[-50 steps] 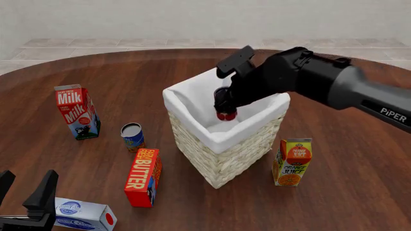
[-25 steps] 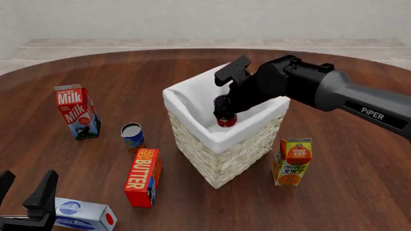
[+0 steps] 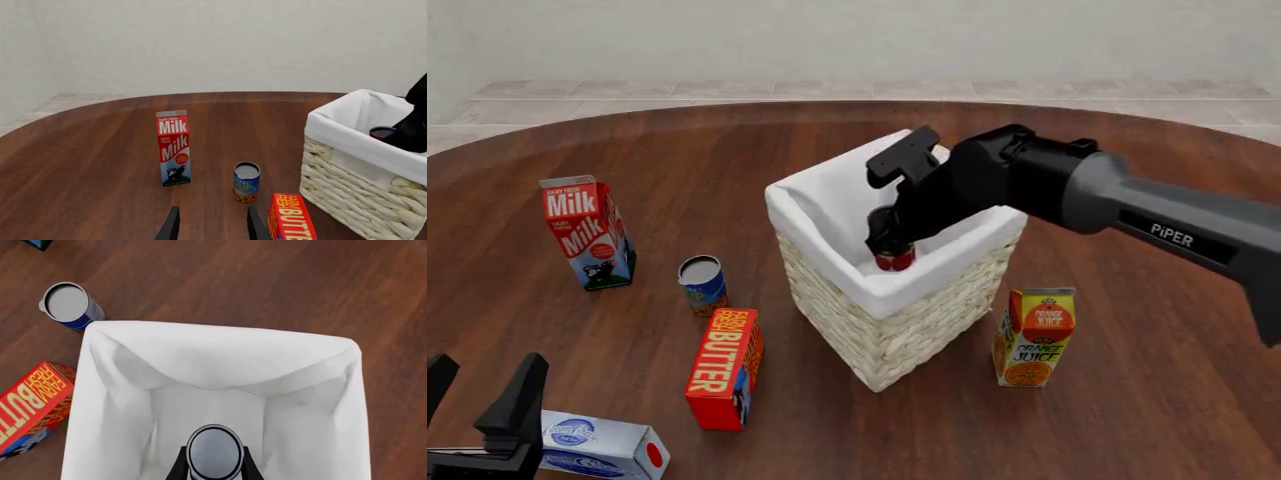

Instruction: Pick up the tomato sauce, and put it in the basket.

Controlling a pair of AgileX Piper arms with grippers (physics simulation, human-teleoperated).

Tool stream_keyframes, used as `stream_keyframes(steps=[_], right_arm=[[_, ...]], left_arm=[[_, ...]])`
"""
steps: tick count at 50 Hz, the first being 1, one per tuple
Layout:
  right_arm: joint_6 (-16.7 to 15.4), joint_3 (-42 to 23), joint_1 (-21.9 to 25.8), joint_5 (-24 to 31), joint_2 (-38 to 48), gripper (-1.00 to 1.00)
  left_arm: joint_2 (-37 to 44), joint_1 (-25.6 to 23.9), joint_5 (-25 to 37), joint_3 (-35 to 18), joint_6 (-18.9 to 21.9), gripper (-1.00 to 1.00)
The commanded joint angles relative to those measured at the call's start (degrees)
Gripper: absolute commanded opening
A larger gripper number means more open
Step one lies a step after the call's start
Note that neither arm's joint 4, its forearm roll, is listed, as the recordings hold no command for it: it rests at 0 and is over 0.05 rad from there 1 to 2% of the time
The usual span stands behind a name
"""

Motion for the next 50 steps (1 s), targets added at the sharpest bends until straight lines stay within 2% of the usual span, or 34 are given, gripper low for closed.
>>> stream_keyframes(steps=[1, 12, 13, 37, 50], right_arm=[[1.1, -0.6, 0.2, -0.2, 0.6, -1.0], [1.1, -0.7, 0.6, -0.4, 0.8, -1.0], [1.1, -0.8, 0.7, -0.4, 0.7, 1.0], [1.0, -0.8, 0.8, -0.1, -0.4, 1.0], [1.3, 0.0, 1.6, 0.3, -4.5, 1.0]], left_arm=[[0.0, 0.0, 0.0, 0.0, 0.0, 1.0], [0.0, 0.0, 0.0, 0.0, 0.0, 1.0], [0.0, 0.0, 0.0, 0.0, 0.0, 1.0], [0.0, 0.0, 0.0, 0.0, 0.0, 1.0], [0.0, 0.0, 0.0, 0.0, 0.0, 1.0]])
